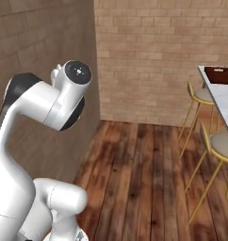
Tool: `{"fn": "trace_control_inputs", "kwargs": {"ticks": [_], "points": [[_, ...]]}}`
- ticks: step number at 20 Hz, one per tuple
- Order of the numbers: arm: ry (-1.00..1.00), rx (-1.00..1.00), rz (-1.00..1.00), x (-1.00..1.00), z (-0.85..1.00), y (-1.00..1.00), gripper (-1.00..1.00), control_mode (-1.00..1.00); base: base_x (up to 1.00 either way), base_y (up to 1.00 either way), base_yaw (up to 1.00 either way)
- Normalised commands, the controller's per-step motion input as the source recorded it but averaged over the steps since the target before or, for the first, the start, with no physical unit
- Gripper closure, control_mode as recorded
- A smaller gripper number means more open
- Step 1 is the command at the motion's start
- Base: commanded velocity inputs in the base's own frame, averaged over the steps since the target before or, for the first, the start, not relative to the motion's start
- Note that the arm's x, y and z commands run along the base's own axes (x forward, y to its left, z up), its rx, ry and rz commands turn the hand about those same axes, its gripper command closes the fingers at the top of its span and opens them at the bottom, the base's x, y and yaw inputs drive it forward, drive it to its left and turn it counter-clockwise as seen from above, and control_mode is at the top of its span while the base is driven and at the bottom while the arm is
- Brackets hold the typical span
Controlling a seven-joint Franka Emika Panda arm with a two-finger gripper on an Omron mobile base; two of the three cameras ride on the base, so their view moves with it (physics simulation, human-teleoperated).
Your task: There is a tray on the dining counter. Grab the cup, mug, and pitcher and place them on the tray. The pitcher may be placed next to the tray if it cannot fit the tray.
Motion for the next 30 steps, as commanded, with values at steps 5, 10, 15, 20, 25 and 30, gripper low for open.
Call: {"fn": "trace_control_inputs", "kwargs": {"ticks": [5,10,15,20,25,30], "points": [[0.0,0.0,0.0,0.0,0.0,0.0,1.0,1.0,1.0,0.07,-0.05],[0.0,0.0,0.0,0.0,0.0,0.0,1.0,1.0,0.95,0.0,-0.32],[0.0,0.0,0.0,0.0,0.0,0.0,1.0,1.0,0.91,0.08,-0.33],[0.0,0.0,0.0,0.0,0.0,0.0,1.0,1.0,1.0,0.48,-0.19],[0.0,0.0,0.0,0.0,0.0,0.0,1.0,1.0,1.0,0.44,-0.14],[0.0,0.0,0.0,0.0,0.0,0.0,1.0,1.0,1.0,0.46,-0.12]]}}
